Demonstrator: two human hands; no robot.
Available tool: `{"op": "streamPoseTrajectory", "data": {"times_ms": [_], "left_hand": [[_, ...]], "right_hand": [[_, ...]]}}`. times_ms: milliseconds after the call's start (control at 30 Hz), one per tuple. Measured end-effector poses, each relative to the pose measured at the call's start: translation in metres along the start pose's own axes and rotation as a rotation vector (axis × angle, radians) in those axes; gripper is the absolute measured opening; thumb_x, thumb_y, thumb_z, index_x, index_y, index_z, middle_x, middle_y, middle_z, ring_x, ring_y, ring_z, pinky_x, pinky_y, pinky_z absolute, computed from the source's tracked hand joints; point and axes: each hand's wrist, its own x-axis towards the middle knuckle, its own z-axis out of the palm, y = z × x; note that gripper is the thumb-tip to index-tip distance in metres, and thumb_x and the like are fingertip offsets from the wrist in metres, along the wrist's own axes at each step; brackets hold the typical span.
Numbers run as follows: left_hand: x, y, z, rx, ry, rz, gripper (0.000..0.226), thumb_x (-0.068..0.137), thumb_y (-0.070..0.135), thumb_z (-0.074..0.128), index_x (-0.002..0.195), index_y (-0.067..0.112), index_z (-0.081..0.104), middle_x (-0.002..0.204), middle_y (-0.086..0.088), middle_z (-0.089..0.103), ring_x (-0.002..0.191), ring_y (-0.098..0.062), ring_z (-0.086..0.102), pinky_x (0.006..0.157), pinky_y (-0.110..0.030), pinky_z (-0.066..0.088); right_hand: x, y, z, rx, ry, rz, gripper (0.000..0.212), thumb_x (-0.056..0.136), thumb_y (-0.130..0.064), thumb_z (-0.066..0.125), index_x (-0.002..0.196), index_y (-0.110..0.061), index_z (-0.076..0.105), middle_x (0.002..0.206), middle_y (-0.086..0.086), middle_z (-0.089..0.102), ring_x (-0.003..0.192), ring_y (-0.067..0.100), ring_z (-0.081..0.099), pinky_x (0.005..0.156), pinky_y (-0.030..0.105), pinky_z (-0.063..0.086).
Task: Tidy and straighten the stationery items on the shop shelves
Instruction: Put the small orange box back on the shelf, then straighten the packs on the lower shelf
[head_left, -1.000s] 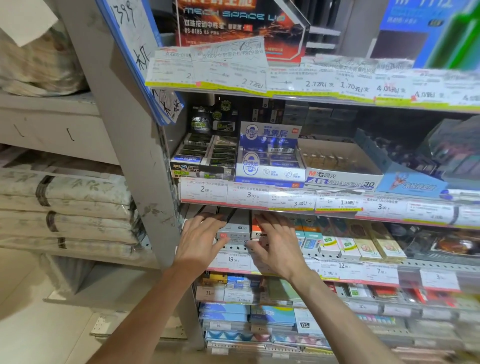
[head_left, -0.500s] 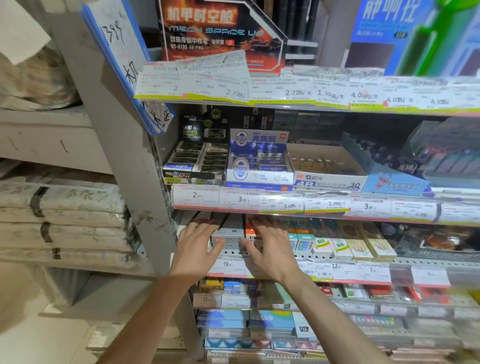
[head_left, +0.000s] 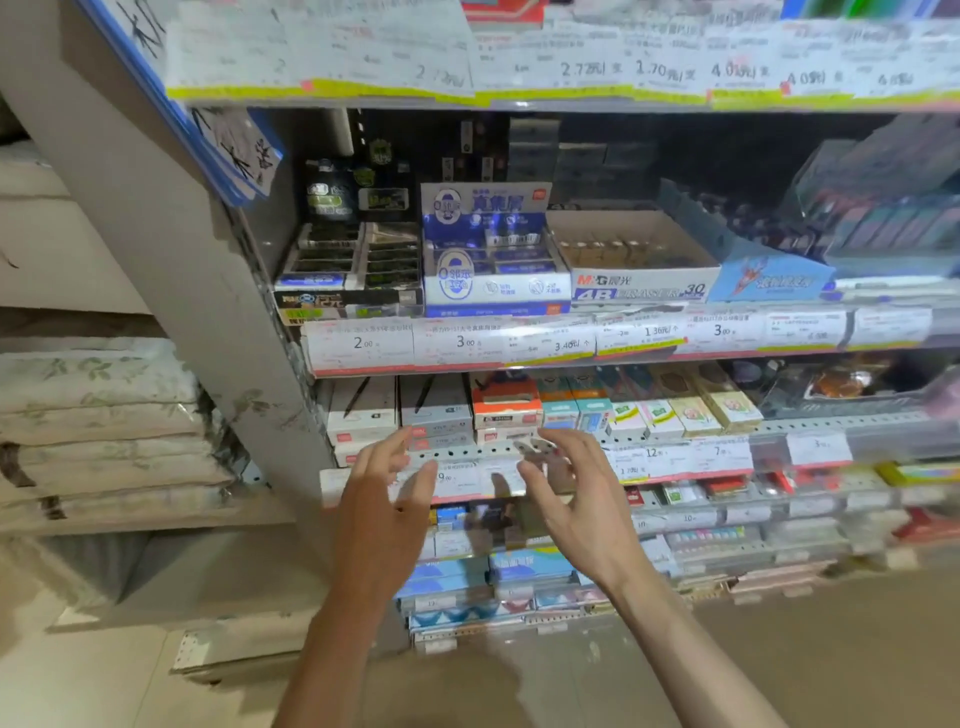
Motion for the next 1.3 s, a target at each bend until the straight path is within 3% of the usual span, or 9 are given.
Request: {"op": "streamPoseTrajectory", "data": {"times_ms": [67,167,300,467,533,633,867,1067,1300], "left_hand": [[-0.013,-0.002,0.008,-0.139,-0.068,-0.044,0.037,0.093,0.027,0.063,0.126,0.039,0.052,0.116,0.012,0.062,0.101,0.000,0.060,0.084,-0.012,0.046],[-0.032,-0.003,0.021,-0.206,-0.140,-0.083,0.033,0.093,0.031,0.063,0.122,0.042,0.050,0.110,0.010,0.067,0.098,-0.002,0.063,0.085,-0.017,0.047],[-0.048,0.019,0.046,-0.192,-0.210,-0.125,0.031,0.094,0.026,0.059,0.121,0.039,0.052,0.093,0.007,0.069,0.079,0.004,0.061,0.067,-0.004,0.041],[-0.068,0.067,0.092,-0.297,-0.272,-0.143,0.017,0.090,0.033,0.060,0.100,0.046,0.064,0.081,0.007,0.062,0.067,0.000,0.059,0.068,-0.025,0.044],[-0.079,0.086,0.117,-0.335,-0.264,-0.181,0.021,0.090,0.031,0.062,0.109,0.039,0.062,0.083,0.018,0.064,0.074,0.001,0.061,0.071,-0.024,0.046],[-0.099,0.121,0.159,-0.421,-0.238,-0.192,0.020,0.087,0.025,0.064,0.105,0.031,0.061,0.070,0.015,0.062,0.067,-0.009,0.058,0.071,-0.025,0.048],[-0.142,0.207,0.257,-0.456,-0.307,-0.113,0.037,0.078,0.048,0.062,0.111,0.032,0.061,0.082,0.011,0.063,0.073,-0.010,0.058,0.073,-0.020,0.044],[-0.146,0.261,0.319,-0.354,-0.366,-0.098,0.019,0.091,0.028,0.064,0.100,0.045,0.062,0.091,0.014,0.071,0.085,-0.009,0.069,0.079,-0.029,0.053],[-0.119,0.310,0.401,-0.387,-0.427,-0.114,0.018,0.093,0.027,0.064,0.111,0.032,0.063,0.087,0.012,0.073,0.080,-0.003,0.068,0.075,-0.025,0.054]], "right_hand": [[-0.013,0.010,-0.010,0.031,-0.010,0.087,0.039,0.093,-0.044,0.062,0.128,-0.028,0.058,0.117,-0.014,0.060,0.103,-0.002,0.058,0.091,0.021,0.048],[-0.030,0.030,-0.028,0.102,0.005,0.206,0.038,0.092,-0.044,0.064,0.128,-0.031,0.057,0.117,-0.016,0.063,0.098,-0.001,0.064,0.087,0.032,0.055],[-0.046,0.052,-0.062,0.146,0.037,0.299,0.041,0.091,-0.047,0.064,0.129,-0.034,0.056,0.116,-0.017,0.065,0.099,-0.001,0.064,0.086,0.032,0.056],[-0.061,0.083,-0.110,0.206,0.061,0.317,0.038,0.092,-0.044,0.064,0.128,-0.032,0.058,0.112,-0.020,0.066,0.102,0.002,0.065,0.090,0.031,0.054],[-0.067,0.099,-0.135,0.211,0.062,0.315,0.034,0.093,-0.043,0.063,0.126,-0.035,0.059,0.116,-0.019,0.065,0.100,0.000,0.064,0.089,0.027,0.053],[-0.078,0.127,-0.179,0.230,0.062,0.306,0.031,0.094,-0.043,0.062,0.125,-0.037,0.058,0.114,-0.020,0.065,0.092,-0.002,0.065,0.083,0.023,0.054],[-0.102,0.200,-0.285,0.285,0.120,0.342,0.024,0.095,-0.031,0.063,0.119,-0.034,0.060,0.104,-0.013,0.069,0.088,-0.003,0.062,0.075,0.011,0.047],[-0.106,0.254,-0.348,0.303,0.174,0.401,0.024,0.096,-0.032,0.061,0.120,-0.032,0.062,0.108,-0.013,0.069,0.090,-0.005,0.063,0.072,0.007,0.047],[-0.085,0.304,-0.406,0.236,0.235,0.462,0.023,0.096,-0.028,0.061,0.118,-0.031,0.063,0.106,-0.012,0.069,0.084,-0.001,0.067,0.073,0.012,0.050]]}}
